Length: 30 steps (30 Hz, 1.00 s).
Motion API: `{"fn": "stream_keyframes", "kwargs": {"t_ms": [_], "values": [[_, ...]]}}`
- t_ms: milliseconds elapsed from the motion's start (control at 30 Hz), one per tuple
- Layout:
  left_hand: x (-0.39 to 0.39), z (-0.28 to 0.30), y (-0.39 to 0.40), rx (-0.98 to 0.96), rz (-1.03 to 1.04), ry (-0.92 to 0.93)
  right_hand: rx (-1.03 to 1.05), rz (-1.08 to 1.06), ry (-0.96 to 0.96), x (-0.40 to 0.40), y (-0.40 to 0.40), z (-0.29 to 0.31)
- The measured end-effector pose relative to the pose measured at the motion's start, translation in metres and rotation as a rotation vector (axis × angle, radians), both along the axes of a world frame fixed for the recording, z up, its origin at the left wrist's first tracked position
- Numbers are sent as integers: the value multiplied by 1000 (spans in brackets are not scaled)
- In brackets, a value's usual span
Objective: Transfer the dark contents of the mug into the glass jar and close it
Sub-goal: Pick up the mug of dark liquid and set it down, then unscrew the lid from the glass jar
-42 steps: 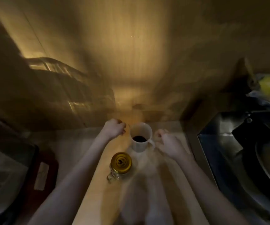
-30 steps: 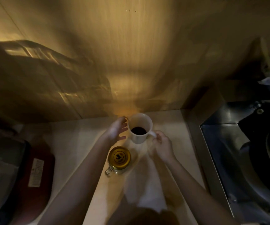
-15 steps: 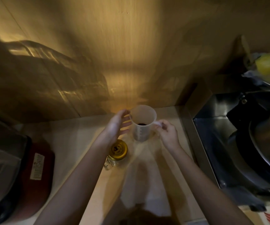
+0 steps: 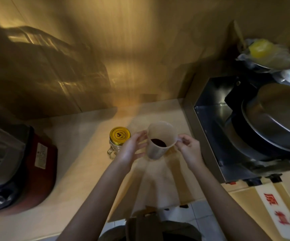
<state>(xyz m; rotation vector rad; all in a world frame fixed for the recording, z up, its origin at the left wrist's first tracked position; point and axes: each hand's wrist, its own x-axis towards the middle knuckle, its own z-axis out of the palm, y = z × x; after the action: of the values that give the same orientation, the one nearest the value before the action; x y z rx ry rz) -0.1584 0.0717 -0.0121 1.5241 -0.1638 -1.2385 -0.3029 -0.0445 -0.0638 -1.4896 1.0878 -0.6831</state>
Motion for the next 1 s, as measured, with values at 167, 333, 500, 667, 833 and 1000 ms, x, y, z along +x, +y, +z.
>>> {"fn": "stream_keyframes", "kwargs": {"t_ms": [167, 333, 500, 667, 833, 1000], "values": [[-25, -21, 24, 24, 29, 49, 60, -23, 73, -17, 23, -19], [-37, -30, 39, 27, 17, 66, 69, -57, 118, -29, 36, -37], [-41, -35, 43, 26, 5, 78, 80, -58, 149, -37, 47, -45], [-41, -38, 43, 28, 16, 81, 150, -53, 158, -38, 50, -41], [-35, -33, 42, 54, -18, -14, 169, -91, 232, -34, 44, -29], [-12, -19, 41, 56, -31, -350, -168, 11, 409, -10, 28, -2]]}}
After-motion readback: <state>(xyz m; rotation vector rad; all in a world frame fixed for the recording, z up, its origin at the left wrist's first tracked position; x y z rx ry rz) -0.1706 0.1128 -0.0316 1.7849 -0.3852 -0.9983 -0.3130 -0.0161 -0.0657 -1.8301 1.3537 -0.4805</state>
